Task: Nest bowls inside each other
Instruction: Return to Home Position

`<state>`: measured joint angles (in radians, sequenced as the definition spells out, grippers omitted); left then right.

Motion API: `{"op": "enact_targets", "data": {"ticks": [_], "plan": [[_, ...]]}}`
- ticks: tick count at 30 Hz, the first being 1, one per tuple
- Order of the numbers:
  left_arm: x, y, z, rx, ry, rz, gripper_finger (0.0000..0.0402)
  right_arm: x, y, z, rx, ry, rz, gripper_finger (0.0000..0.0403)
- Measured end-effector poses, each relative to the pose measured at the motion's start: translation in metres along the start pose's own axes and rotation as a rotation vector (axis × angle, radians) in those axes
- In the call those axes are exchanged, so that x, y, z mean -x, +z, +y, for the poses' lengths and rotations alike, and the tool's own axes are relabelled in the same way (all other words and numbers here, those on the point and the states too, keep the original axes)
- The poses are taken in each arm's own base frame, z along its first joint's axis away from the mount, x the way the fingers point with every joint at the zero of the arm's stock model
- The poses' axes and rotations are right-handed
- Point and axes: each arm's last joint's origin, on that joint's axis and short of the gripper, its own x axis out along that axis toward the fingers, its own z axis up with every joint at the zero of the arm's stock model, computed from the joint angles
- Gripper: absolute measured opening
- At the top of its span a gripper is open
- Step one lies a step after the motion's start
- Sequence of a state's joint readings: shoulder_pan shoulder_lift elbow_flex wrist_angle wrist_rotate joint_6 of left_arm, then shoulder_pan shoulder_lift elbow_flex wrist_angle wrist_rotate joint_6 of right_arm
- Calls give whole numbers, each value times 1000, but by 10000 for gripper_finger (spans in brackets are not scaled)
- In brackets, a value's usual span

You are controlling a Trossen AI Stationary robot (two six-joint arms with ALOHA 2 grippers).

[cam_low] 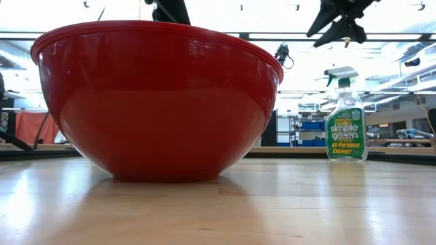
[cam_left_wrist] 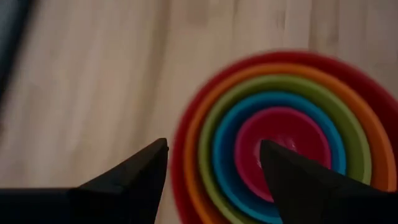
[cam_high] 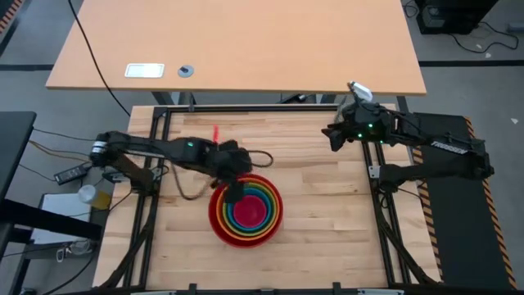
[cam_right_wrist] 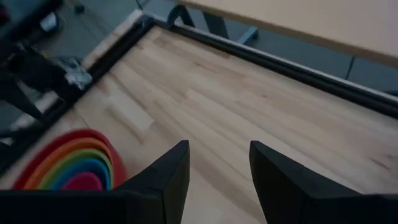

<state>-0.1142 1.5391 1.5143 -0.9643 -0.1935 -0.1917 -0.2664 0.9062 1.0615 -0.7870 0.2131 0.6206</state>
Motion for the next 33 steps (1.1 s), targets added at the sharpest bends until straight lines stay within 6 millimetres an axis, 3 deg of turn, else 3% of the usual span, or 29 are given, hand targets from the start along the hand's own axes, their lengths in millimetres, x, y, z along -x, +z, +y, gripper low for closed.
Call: {"op": "enact_targets", "data": {"ticks": [6,17,24,33], "plan": [[34,-19,23,25,27,-174,258,12,-8,-11,-82,63,-85,174],[57,-90,57,261,22,-415,258,33,-22,-30,-194,119,-169,174],[49,-139,68,412,-57,-558,252,46,-36,-46,-267,141,-232,174],[45,-191,77,582,-121,-684,199,48,-57,-60,-325,175,-252,174]]}}
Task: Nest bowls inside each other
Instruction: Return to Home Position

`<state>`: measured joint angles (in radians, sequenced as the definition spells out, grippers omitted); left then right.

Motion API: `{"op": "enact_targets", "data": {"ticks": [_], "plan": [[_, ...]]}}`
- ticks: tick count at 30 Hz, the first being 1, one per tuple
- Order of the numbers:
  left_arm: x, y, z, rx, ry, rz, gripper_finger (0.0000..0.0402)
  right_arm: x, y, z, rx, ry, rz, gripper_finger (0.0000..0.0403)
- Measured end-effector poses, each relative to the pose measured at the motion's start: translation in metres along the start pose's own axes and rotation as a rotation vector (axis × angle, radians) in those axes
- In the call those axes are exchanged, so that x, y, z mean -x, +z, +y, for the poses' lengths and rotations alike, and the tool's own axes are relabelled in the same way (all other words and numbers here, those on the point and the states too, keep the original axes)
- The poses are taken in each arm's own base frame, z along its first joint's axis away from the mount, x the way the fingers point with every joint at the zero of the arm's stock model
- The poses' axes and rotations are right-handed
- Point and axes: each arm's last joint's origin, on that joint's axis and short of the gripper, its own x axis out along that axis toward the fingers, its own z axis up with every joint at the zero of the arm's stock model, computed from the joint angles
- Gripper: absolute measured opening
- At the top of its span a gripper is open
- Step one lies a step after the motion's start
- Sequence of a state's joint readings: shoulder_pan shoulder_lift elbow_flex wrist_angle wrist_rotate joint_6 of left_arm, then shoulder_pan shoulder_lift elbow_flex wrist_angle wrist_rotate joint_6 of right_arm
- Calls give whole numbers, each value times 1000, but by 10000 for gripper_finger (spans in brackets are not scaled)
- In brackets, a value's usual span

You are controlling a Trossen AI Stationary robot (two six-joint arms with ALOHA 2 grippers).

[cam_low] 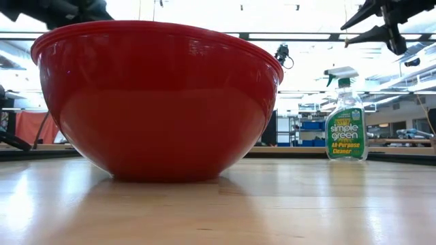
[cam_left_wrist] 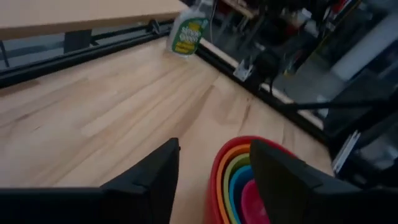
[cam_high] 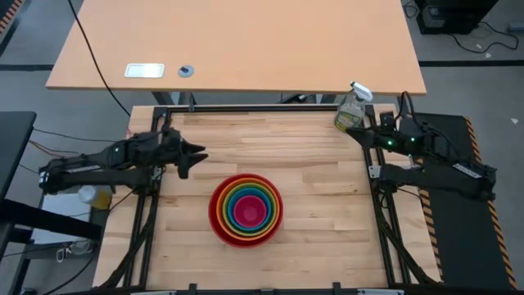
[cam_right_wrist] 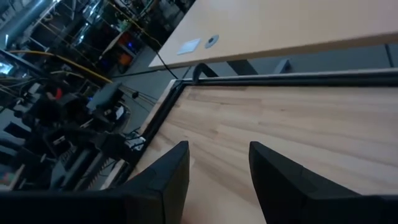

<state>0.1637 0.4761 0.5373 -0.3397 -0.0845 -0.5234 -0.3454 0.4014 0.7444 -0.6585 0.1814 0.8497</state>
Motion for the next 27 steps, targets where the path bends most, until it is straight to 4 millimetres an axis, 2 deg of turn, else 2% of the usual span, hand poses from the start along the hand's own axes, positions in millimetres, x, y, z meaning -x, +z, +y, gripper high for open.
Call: {"op": "enact_targets", "data": {"ticks": [5,11,21,27], "plan": [[15,-10,11,63,-9,-77,176,2,-10,-12,-41,8,-6,174],[22,-28,25,137,-9,-130,158,3,-19,-22,-92,77,-68,174],[15,-65,45,278,-68,-209,132,3,-33,-39,-160,187,-154,174],[7,-77,52,316,-50,-189,111,0,-46,-52,-206,197,-157,173]]}}
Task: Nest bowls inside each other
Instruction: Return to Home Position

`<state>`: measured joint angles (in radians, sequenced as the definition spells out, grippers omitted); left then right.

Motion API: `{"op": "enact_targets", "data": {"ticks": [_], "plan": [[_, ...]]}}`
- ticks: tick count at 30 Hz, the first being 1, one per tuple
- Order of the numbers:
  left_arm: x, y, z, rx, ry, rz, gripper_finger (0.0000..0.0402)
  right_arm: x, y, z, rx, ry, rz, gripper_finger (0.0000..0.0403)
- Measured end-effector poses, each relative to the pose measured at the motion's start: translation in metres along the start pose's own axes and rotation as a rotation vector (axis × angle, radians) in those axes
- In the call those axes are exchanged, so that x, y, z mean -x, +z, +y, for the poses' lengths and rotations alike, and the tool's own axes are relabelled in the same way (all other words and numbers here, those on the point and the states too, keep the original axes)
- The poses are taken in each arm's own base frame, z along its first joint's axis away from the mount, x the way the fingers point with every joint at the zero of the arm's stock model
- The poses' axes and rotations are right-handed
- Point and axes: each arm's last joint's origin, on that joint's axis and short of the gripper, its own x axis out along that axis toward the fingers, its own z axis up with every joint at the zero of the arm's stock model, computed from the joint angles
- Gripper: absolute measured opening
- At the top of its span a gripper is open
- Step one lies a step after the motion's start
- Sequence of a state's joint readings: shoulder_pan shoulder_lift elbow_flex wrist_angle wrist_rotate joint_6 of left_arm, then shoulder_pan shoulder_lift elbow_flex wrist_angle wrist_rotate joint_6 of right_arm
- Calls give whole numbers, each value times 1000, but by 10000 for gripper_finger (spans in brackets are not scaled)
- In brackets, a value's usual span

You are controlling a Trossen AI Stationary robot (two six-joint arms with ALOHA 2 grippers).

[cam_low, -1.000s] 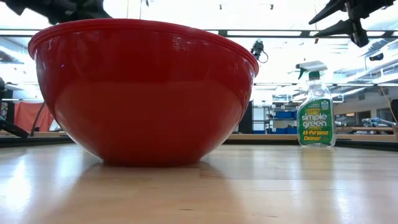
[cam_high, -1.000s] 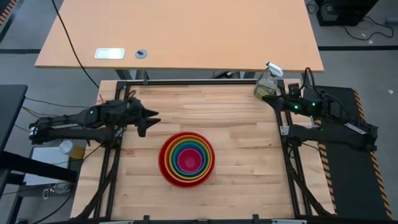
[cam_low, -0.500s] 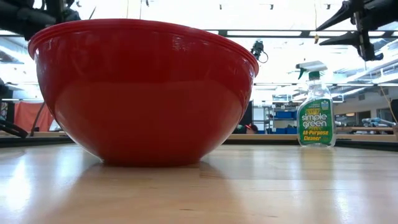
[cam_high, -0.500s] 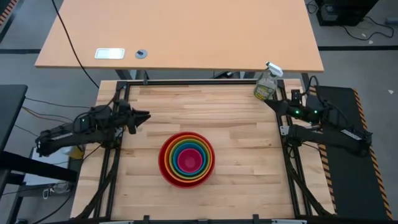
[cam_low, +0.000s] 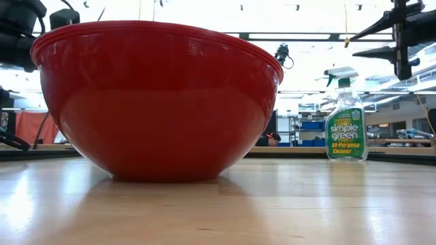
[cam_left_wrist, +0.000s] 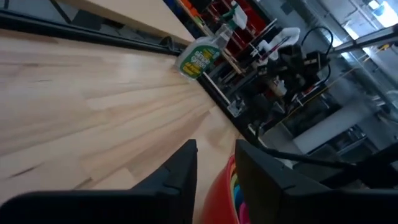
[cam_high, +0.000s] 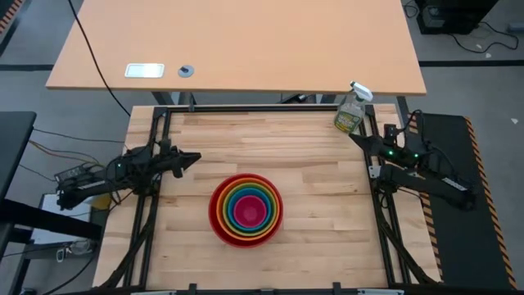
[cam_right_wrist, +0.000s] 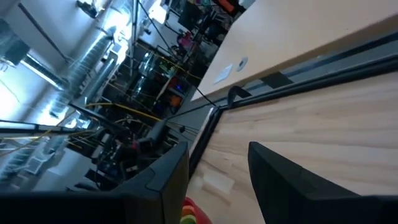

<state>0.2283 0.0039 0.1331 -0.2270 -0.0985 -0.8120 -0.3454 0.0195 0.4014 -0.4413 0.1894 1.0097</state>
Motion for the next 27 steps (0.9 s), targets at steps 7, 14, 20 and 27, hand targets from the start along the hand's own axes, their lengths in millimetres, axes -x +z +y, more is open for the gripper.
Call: {"op": "enact_targets", "data": {"ticks": [7,14,20,27], "plan": [[-8,-8,8,49,-39,-47,92,-9,-13,-17,-26,-42,32,164],[-12,-13,11,87,-94,-75,72,-23,-28,-32,-38,0,69,158],[-13,-14,12,67,-79,-63,64,-37,-45,-53,-73,40,96,157],[-16,-16,14,38,-46,-34,64,-45,-54,-62,-72,126,88,157]]}}
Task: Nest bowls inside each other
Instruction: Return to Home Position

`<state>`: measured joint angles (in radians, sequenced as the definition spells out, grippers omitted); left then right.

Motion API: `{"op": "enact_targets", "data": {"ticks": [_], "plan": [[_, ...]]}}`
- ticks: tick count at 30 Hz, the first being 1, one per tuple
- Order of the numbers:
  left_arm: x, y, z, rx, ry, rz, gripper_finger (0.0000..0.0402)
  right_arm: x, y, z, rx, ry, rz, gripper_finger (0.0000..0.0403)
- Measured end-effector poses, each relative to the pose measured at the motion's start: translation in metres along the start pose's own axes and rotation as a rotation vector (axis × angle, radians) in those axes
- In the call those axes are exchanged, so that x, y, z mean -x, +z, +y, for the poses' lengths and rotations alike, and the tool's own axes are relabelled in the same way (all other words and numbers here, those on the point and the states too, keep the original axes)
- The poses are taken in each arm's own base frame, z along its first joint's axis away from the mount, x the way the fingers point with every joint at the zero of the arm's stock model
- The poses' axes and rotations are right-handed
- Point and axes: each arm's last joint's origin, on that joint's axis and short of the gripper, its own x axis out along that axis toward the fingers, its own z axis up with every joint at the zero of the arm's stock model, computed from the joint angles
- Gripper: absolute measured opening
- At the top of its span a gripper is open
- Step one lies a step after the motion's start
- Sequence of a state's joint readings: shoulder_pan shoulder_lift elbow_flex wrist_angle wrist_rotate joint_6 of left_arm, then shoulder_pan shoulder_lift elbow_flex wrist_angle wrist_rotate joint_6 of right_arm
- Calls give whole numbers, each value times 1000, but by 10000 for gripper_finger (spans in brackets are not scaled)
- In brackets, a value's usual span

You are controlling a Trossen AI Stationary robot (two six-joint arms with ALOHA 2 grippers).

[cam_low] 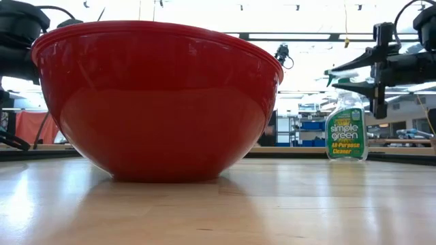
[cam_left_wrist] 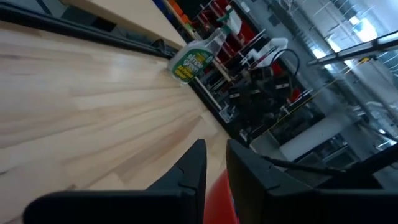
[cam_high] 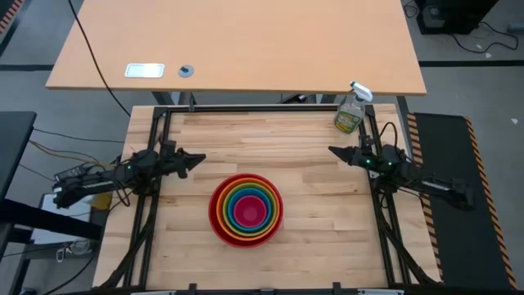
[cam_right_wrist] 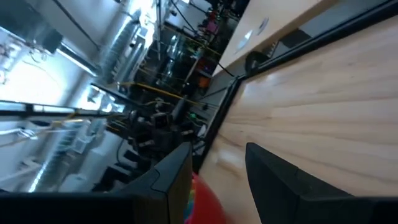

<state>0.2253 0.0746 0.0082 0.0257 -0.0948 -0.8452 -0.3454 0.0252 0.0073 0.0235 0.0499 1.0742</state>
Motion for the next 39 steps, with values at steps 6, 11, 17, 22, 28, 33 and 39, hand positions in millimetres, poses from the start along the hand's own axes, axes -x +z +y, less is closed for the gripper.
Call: {"op": "enact_targets", "data": {"ticks": [6,11,17,22,28,33,39], "plan": [[-3,-3,3,-31,41,40,64,-1,-1,-2,87,-13,14,157],[-6,-6,5,-268,61,74,64,-3,-1,-3,222,-43,0,158],[-6,-6,6,-394,64,86,64,-4,-3,-5,830,-40,53,158],[-6,-6,6,-394,63,85,64,-4,-3,-5,1177,-30,63,158],[-6,-6,6,-394,61,82,64,-4,-3,-5,1204,-29,63,158],[-6,-6,6,-394,60,82,64,-4,-3,-5,1204,-29,63,158],[-6,-6,6,-394,61,82,64,-4,-3,-5,1204,-28,63,158]]}}
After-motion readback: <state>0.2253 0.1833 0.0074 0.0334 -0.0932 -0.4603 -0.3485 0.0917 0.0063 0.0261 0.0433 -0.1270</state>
